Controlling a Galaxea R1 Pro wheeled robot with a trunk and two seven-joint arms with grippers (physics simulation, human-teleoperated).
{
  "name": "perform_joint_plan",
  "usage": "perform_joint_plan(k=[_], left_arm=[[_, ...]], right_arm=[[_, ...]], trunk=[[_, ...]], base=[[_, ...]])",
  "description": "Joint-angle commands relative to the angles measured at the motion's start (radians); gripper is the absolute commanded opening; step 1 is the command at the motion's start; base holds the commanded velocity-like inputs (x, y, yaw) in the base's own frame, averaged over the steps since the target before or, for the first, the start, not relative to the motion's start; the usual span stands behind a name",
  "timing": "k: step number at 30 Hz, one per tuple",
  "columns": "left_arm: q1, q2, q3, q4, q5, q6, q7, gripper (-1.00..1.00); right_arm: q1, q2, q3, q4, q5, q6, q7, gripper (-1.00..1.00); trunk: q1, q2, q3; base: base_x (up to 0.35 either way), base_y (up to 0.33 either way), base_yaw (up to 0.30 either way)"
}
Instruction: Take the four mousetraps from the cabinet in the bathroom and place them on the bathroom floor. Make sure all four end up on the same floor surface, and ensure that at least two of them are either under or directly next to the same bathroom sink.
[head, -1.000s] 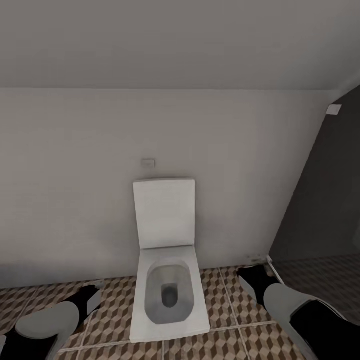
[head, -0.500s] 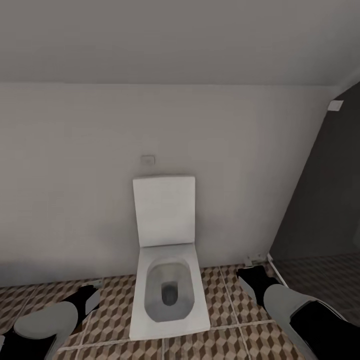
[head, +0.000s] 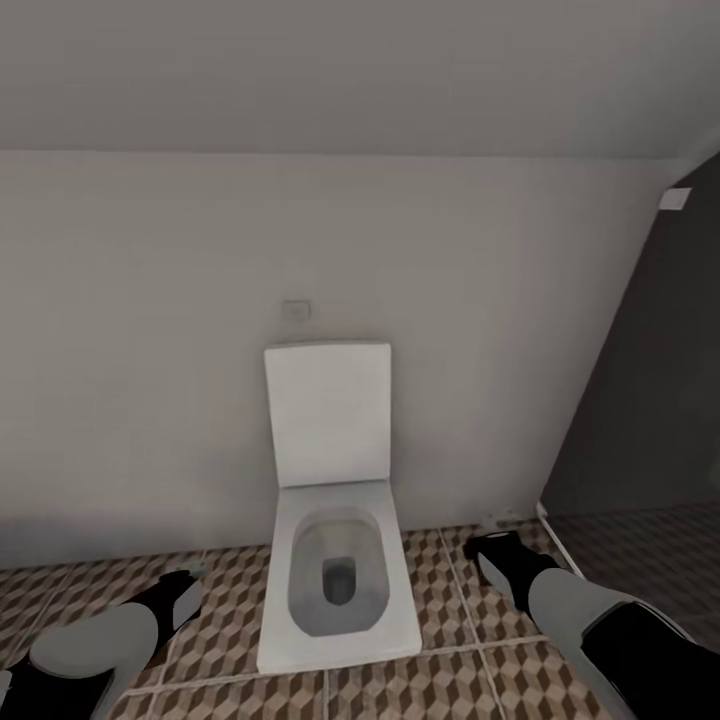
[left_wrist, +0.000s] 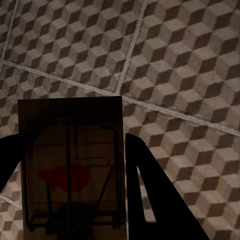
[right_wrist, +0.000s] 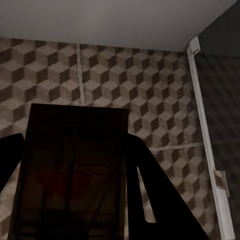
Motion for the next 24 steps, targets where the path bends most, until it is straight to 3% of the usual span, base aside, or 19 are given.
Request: perform_joint_plan(k=[1,24], left_arm=[[-0.001,0.000,-0.009,0.000,0.004,0.006,0.002,-1.00],[-0.001,-0.003,-0.008,-0.004,0.003,-0.012,0.001,-1.00]], right_arm=[[0.000,-0.001,0.009,-0.003,-0.010,0.006,-0.001,-1.00],[0.000,0.007,0.011,-0.003,-0.007,-0.001,0.008,-1.00]], trunk=[[0.004,-0.008,-0.005],[0.092,-0.169,-0.079]], base=[[0.000,0.000,0.107],[0.000,0.000,0.017]])
